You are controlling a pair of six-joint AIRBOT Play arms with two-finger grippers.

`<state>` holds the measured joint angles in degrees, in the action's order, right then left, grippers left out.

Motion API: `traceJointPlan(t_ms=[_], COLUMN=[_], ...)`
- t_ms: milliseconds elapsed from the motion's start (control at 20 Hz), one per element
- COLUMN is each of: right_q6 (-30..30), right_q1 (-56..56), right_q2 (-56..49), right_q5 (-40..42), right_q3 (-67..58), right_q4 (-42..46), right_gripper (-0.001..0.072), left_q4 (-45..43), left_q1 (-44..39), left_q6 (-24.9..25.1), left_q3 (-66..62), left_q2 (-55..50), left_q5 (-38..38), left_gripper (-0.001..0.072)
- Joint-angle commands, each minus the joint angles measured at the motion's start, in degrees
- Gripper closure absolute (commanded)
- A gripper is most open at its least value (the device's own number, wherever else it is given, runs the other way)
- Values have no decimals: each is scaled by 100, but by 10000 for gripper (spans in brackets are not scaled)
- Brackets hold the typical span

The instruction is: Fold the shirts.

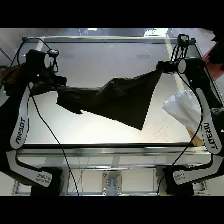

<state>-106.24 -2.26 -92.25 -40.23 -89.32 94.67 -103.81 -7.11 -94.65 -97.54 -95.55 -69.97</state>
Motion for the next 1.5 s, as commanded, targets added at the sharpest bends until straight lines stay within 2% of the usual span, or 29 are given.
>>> traceJointPlan(t_ms=[0, 50, 100, 200, 400, 550, 650, 700, 800, 950, 1050, 1200, 1350, 1450], right_q6=[-393, -396, -393, -369, 74, 319, 514, 625, 728, 743, 885, 922, 920, 916], right_q1=[50, 50, 50, 74, 304, 629, 850, 914, 940, 922, 887, 610, 2, -407], right_q2=[-470, -468, -459, -367, 361, 1110, 1672, 1952, 2411, 3001, 3244, 3344, 3344, 3344], right_q5=[1421, 1663, 1764, 1478, -232, -1115, -1532, -1766, -2096, -1996, -1893, -1755, -1276, -1027], right_q3=[-7, -9, -9, -9, -7, 48, 352, 608, 1200, 2288, 2964, 3825, 4301, 4352], right_q4=[-664, -813, -960, -1021, -286, -68, -107, -125, -267, -1268, -2020, -2837, -3239, -3388], right_gripper=[611, 422, 289, 281, 278, 278, 278, 278, 278, 279, 279, 279, 279, 279], left_q4=[-44, -37, -42, -125, -809, -824, -732, -420, 809, 3241, 4380, 5224, 6186, 6109], left_q1=[-2, 0, 2, 46, 485, 1250, 1921, 2312, 3062, 3871, 4074, 3912, 3512, 3206], left_q6=[-789, -798, -796, -782, -520, -409, -413, -411, -348, 752, 1320, 1722, 2474, 2492], left_q3=[-260, -501, -737, -1305, -1602, -1478, -916, -396, 802, 2271, 2916, 3056, 3016, 2848], left_q2=[-219, -219, -219, -203, 352, 800, 1123, 1335, 1687, 1731, 1561, 999, 446, 179], left_q5=[2321, 2577, 2594, 2404, 2039, 918, 273, 140, 127, 184, 404, 656, 1014, 1467], left_gripper=[94, 9, 8, 10, 18, 18, 18, 18, 19, 19, 20, 20, 19, 19])
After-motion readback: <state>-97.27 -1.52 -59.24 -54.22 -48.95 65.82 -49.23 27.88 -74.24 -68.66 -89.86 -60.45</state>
